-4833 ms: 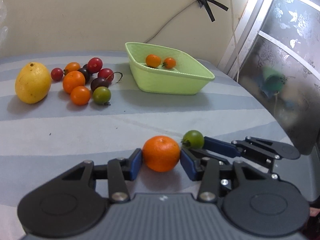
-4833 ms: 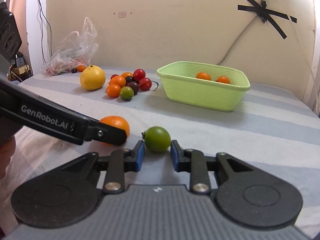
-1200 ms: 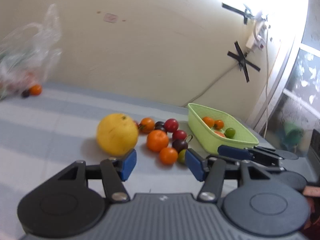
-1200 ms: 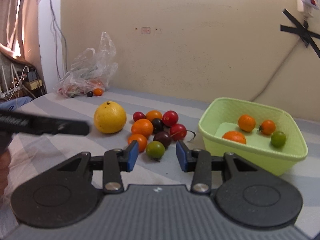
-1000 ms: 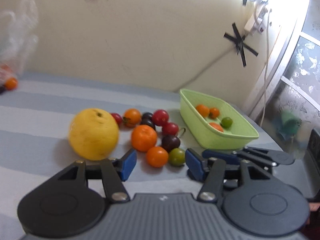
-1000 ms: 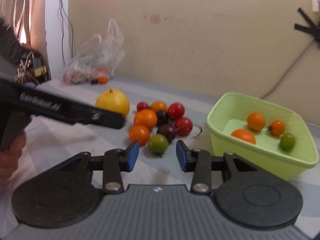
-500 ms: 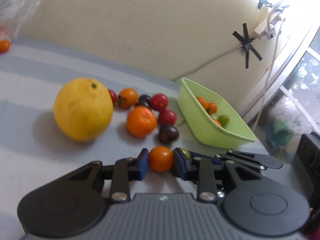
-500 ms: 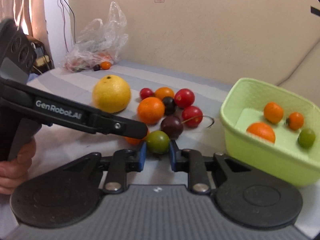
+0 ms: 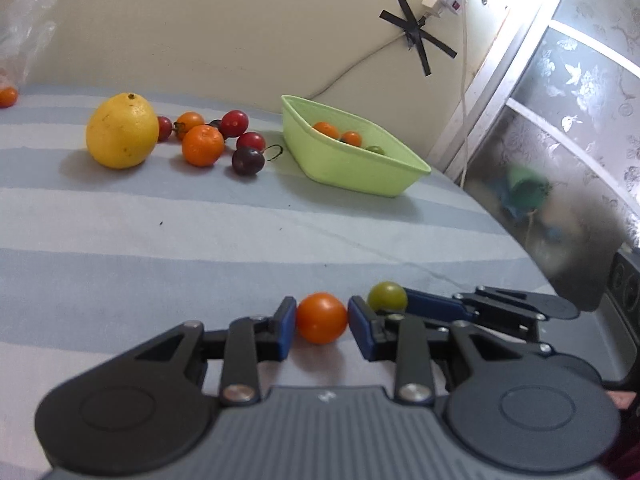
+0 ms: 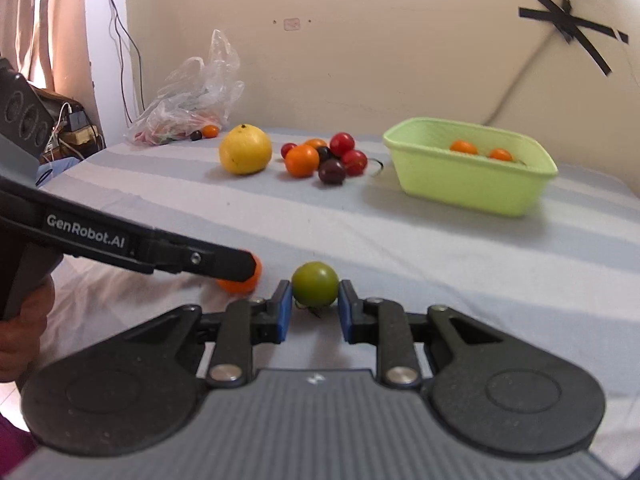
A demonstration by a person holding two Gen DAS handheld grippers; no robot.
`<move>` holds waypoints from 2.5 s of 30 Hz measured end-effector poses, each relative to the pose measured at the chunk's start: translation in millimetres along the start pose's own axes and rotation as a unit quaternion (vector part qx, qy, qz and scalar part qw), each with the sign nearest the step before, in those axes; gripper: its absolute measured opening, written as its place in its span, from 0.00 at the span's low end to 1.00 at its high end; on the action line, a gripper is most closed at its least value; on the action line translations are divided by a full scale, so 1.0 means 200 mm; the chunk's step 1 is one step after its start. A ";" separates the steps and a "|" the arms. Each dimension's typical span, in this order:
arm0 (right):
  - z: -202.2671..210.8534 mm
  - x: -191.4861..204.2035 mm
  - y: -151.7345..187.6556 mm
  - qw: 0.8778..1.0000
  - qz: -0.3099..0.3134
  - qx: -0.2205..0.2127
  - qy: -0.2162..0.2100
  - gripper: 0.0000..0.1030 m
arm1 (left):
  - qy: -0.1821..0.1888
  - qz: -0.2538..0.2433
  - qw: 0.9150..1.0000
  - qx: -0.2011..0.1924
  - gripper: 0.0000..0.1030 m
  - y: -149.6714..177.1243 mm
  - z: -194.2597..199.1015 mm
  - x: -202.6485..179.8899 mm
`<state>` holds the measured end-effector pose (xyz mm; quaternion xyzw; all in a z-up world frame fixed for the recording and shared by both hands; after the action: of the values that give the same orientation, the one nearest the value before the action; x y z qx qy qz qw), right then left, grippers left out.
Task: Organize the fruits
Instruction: 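Carry both fruits over the green basket and release them, then grasp the yellow grapefruit with the left tool while the right tool grasps a tangerine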
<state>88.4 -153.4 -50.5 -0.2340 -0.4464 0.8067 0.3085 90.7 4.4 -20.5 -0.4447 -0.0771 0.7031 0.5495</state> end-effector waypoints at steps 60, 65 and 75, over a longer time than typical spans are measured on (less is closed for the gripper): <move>-0.06 -0.69 -0.16 0.982 -0.066 -0.100 0.145 0.32 | -0.164 -0.123 0.977 -0.051 0.46 -0.63 -0.64 -0.51; 0.06 -0.63 -0.11 0.980 -0.086 -0.107 0.145 0.32 | -0.166 -0.134 0.974 -0.073 0.48 -0.54 -0.47 -0.52; 0.09 -0.46 0.03 0.983 -0.126 -0.061 0.122 0.40 | -0.184 -0.115 0.974 -0.067 0.49 -0.30 -0.25 -0.31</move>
<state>139.8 -231.5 -38.4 -0.2912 -0.4799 0.6977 0.4452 168.6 -43.0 20.2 -0.3317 -0.2742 0.6979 0.5725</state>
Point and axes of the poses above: each gripper's, at about its wrist camera, not at the fingertips, and z roughly against the way its jaws point, x to its left, y to its underside, the point moved 3 cm from there along -z, roughly the way its jaws point, and after that the axes turned 13 degrees about z, right-handed, at the moved point
